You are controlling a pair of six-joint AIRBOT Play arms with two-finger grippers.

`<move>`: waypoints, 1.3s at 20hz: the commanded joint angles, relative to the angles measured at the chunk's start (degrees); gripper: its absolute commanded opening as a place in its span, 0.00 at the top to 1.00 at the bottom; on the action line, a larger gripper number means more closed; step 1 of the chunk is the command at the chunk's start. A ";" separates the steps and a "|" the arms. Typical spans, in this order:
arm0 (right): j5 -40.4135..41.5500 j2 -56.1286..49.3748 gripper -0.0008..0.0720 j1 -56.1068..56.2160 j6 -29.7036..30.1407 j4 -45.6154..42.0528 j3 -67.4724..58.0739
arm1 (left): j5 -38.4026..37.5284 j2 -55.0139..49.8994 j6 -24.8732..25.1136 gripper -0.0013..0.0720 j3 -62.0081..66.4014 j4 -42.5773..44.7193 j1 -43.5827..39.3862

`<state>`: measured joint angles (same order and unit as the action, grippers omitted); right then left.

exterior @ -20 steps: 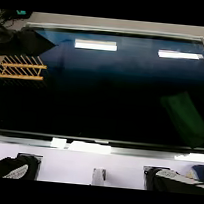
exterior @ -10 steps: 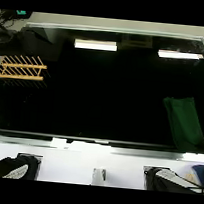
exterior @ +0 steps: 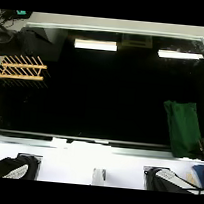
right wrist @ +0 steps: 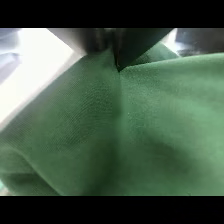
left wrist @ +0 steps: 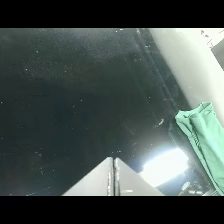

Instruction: Fold the shirts.

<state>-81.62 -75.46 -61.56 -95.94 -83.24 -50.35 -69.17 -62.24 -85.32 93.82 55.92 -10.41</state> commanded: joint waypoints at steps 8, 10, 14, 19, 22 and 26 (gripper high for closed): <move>3.23 0.15 0.33 0.13 5.73 14.40 -24.00 | 0.07 -0.46 0.13 0.94 0.04 2.93 0.02; 8.70 0.15 0.33 2.78 5.53 21.73 -34.95 | 0.04 -1.84 0.07 0.94 0.07 5.31 -0.04; 14.71 0.15 0.33 21.57 6.40 20.13 -47.45 | -2.14 -8.31 -1.95 0.94 1.62 17.73 -3.02; 4.68 -4.57 0.11 51.47 -0.24 0.94 -47.60 | -23.37 -21.31 -6.51 0.78 5.11 49.51 -10.67; -3.32 -9.35 0.11 55.82 -3.85 2.67 -47.60 | -24.50 -25.05 -11.43 0.02 4.72 43.52 -9.18; -8.46 -11.28 0.11 56.11 -3.52 2.54 -47.60 | -23.39 -26.73 -11.30 0.02 4.68 42.21 -7.28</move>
<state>-85.32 -85.10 -7.66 -98.45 -79.90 -97.76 -91.22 -87.13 -95.66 98.43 97.62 -18.52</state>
